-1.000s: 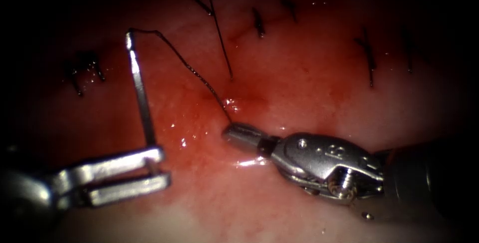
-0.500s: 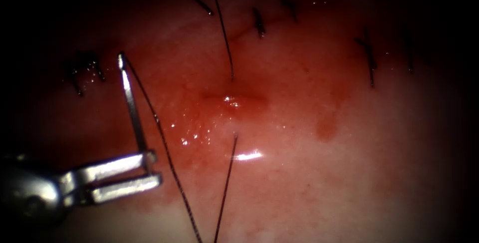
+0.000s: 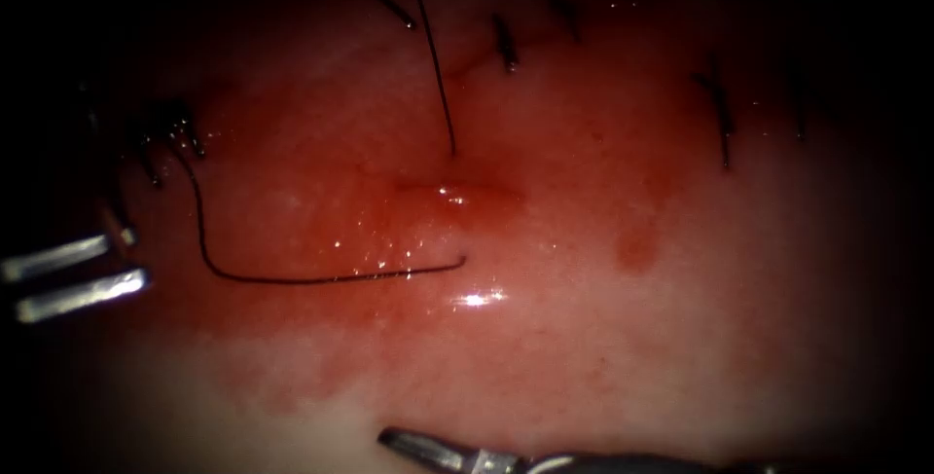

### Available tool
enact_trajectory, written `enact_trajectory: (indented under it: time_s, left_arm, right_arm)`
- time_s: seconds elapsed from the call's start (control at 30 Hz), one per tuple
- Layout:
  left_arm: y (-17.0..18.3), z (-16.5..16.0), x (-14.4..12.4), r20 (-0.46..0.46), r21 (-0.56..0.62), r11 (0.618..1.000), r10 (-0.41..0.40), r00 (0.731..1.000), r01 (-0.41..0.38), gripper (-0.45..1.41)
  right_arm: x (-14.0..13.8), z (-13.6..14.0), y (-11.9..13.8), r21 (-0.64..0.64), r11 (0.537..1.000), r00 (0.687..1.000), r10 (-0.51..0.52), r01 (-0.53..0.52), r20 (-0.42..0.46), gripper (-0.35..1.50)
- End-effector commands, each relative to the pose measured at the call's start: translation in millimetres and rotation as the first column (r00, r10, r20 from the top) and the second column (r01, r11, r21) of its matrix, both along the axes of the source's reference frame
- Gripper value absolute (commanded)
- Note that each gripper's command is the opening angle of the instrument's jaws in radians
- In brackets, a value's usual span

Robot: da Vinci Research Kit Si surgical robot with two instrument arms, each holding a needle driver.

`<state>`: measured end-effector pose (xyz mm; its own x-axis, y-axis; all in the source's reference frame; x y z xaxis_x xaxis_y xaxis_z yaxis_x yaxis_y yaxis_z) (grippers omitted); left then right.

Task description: Wound Closure

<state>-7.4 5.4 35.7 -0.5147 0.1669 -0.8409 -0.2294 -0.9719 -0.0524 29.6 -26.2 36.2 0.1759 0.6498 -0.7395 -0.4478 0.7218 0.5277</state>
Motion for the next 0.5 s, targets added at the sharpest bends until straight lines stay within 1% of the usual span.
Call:
enact_trajectory:
  time_s: [0.03, 0.07, 0.1, 0.17, 0.2, 0.23, 0.27, 0.33, 0.43, 0.5]
  left_arm:
    - [-0.9, 0.5, -0.6, 0.001, 0.003, 1.0, 0.001, 1.0, -0.001, -0.45]
    - [-0.6, 1.0, 0.4, -0.013, 0.008, 1.0, -0.013, 1.0, 0.013, -0.45]
    - [-0.6, 1.0, 0.4, -0.013, 0.008, 1.0, -0.013, 1.0, 0.013, -0.45]
    - [-0.4, 2.1, 1.2, -0.027, 0.014, 0.999, -0.032, 0.999, 0.033, -0.45]
    - [-0.4, 2.1, 1.2, -0.027, 0.014, 0.999, -0.032, 0.999, 0.033, -0.45]
    - [-0.4, 2.5, 1.1, -0.034, 0.009, 0.999, -0.039, 0.999, 0.039, -0.45]
    - [-0.4, 2.5, 1.1, -0.034, 0.009, 0.999, -0.039, 0.999, 0.039, -0.45]
    - [-0.6, 2.9, 0.8, -0.038, 0.006, 0.999, -0.041, 0.998, 0.041, -0.45]
    - [-0.8, 3.2, 0.1, -0.032, 0.01, 0.999, -0.031, 0.999, 0.032, -0.45]
    - [-0.9, 3.3, 0.0, -0.032, 0.012, 1.0, -0.029, 0.999, 0.029, -0.45]
  right_arm:
    - [-0.2, 0.7, 0.2, -0.005, 1.0, 1.0, 0.007, -0.007, 0.008, 1.3]
    - [-0.9, 1.0, 1.5, -0.028, 1.0, 1.0, 0.012, -0.011, 0.017, 1.26]
    - [-0.9, 1.0, 1.5, -0.028, 1.0, 1.0, 0.012, -0.011, 0.017, 1.26]
    - [-1.7, 2.1, 3.7, -0.098, 0.995, 0.996, 0.018, -0.009, 0.083, 1.16]
    - [-1.7, 2.1, 3.7, -0.098, 0.995, 0.996, 0.018, -0.009, 0.083, 1.16]
    - [-1.6, 3.2, 4.6, -0.115, 0.993, 0.993, 0.01, 0.003, 0.118, 1.09]
    - [-1.6, 3.2, 4.6, -0.115, 0.993, 0.993, 0.01, 0.003, 0.118, 1.09]
    - [-1.4, 4.2, 5.3, -0.117, 0.993, 0.989, 0.0, 0.017, 0.145, 1.03]
    - [-0.7, 6.7, 5.8, -0.123, 0.99, 0.977, -0.035, 0.062, 0.211, 1.03]
    - [-0.6, 7.2, 5.8, -0.119, 0.99, 0.974, -0.043, 0.071, 0.222, 1.01]
